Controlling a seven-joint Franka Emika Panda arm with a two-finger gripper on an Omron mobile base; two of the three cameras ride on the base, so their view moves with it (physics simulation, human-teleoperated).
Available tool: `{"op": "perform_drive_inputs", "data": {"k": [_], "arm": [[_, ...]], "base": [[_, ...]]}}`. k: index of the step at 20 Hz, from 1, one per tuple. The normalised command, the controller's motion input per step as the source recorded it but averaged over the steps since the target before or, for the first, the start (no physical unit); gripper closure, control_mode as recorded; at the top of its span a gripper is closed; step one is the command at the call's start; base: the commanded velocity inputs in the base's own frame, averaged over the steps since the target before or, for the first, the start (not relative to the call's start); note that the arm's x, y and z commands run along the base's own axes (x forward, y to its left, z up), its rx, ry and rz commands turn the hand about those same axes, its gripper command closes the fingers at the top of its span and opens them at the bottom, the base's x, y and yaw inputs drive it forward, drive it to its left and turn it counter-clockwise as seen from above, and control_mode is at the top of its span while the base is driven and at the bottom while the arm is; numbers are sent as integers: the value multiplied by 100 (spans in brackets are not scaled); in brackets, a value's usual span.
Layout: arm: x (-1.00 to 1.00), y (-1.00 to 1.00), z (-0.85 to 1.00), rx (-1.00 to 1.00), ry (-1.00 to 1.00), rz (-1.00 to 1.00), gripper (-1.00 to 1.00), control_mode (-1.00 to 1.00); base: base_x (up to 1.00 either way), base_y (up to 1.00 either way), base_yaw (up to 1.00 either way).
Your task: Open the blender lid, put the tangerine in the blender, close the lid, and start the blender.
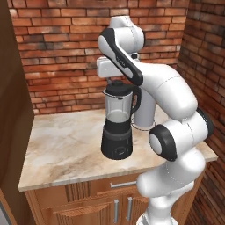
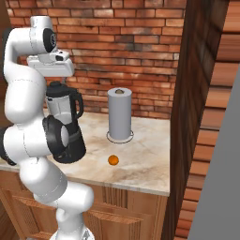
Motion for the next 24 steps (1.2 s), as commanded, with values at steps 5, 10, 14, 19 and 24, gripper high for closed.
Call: {"op": "perform_drive_inputs", "data": {"k": [5,10,14,19,24], "arm": [[0,0,-1,0,0,1,-100,-100],[0,0,-12,-1,0,0,-100,-100],[0,0,-12,0,0,1,-100,-100],[0,0,-14,0,0,1,-100,-100],[-2,0,-14,0,0,1,-100,-100]], "base": [[0,0,0],[0,0,0],[0,0,0],[0,0,0],[0,0,0]]}}
